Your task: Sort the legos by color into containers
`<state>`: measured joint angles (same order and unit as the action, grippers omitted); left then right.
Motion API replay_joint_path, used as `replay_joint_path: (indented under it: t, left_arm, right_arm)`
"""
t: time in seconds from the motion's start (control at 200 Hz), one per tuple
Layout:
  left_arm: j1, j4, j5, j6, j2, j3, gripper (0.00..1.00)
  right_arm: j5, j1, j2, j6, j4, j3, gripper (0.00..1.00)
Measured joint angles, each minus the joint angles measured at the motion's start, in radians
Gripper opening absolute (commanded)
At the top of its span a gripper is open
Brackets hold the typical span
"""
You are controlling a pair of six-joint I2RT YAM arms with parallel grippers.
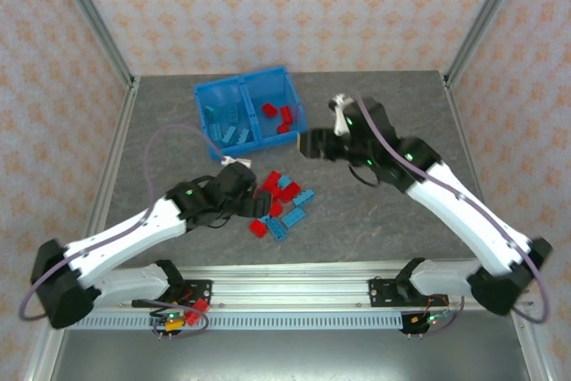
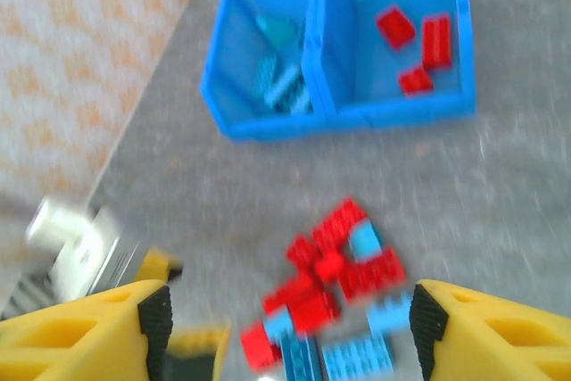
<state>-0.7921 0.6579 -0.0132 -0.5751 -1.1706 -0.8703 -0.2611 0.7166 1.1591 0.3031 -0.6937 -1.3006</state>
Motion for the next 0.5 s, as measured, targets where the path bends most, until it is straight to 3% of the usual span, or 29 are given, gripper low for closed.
replay_joint_path:
  t: [0.18, 0.501]
  left_arm:
    - [0.000, -0.061, 0.124, -0.010, -0.169, 0.024, 0.73]
    - [0.000, -0.089, 0.216, 0.013, -0.194, 0.090, 0.73]
  right_arm:
    - [-0.027, 0.005, -0.171, 0.018, -0.126, 0.171, 0.77]
    - [-0.031, 0.005, -0.175, 0.025, -0.155, 0.186, 0.77]
